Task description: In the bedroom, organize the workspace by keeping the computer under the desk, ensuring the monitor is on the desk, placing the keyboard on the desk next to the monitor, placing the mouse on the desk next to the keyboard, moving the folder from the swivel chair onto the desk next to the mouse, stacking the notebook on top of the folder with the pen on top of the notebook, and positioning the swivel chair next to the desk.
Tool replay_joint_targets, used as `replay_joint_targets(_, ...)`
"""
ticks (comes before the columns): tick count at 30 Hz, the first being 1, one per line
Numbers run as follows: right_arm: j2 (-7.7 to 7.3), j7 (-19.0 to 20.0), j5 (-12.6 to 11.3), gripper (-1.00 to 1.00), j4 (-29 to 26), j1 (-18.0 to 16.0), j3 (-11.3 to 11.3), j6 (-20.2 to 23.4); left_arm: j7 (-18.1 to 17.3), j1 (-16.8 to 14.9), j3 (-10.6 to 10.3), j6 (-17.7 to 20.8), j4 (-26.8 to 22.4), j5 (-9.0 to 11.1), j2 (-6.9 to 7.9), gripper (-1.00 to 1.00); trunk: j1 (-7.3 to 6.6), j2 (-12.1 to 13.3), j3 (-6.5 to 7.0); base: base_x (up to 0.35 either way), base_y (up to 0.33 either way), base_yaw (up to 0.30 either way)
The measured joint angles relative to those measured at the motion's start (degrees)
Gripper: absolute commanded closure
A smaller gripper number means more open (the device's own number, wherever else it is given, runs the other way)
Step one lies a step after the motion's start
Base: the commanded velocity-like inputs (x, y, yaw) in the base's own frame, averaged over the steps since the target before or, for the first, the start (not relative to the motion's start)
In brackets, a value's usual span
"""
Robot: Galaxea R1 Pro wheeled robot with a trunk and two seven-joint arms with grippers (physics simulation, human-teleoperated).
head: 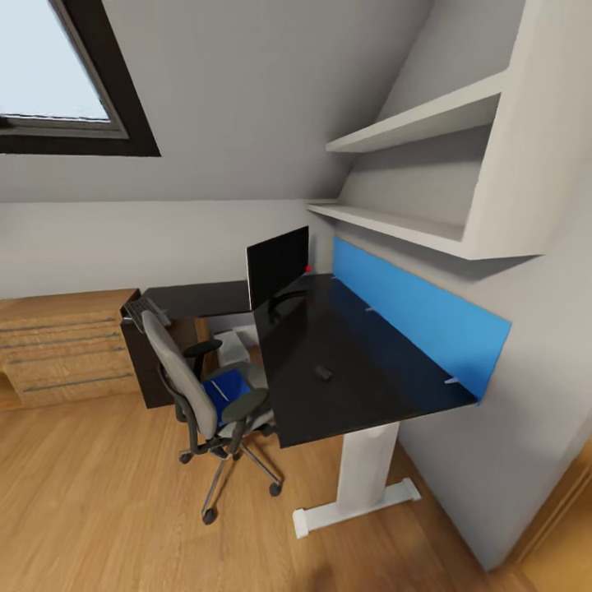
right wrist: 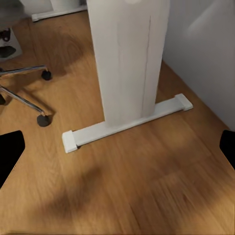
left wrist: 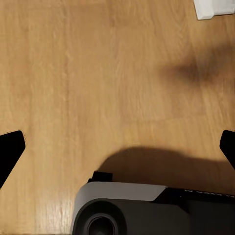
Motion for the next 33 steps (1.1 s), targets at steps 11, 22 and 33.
replay_joint_targets(11,0.00,-0.01,0.15,-1.00,0.00,0.00,0.00,0.00,-0.01,0.00,0.01,-0.03,-0.01,-0.01,0.00,-1.00,0.00,0.00,0.00,0.000,0.000,0.286)
replay_joint_targets(22,0.00,-0.01,0.16,-1.00,0.00,-0.02,0.00,0.00,-0.01,0.00,0.00,-0.04,-0.01,-0.01,0.00,-1.00,0.00,0.00,0.00,0.000,0.000,0.286)
replay_joint_targets(33,0.00,0.01,0.16,-1.00,0.00,0.02,0.00,0.00,0.00,0.00,0.06,-0.06,0.00,0.01,0.00,-1.00,0.00,0.00,0.00,0.000,0.000,0.286)
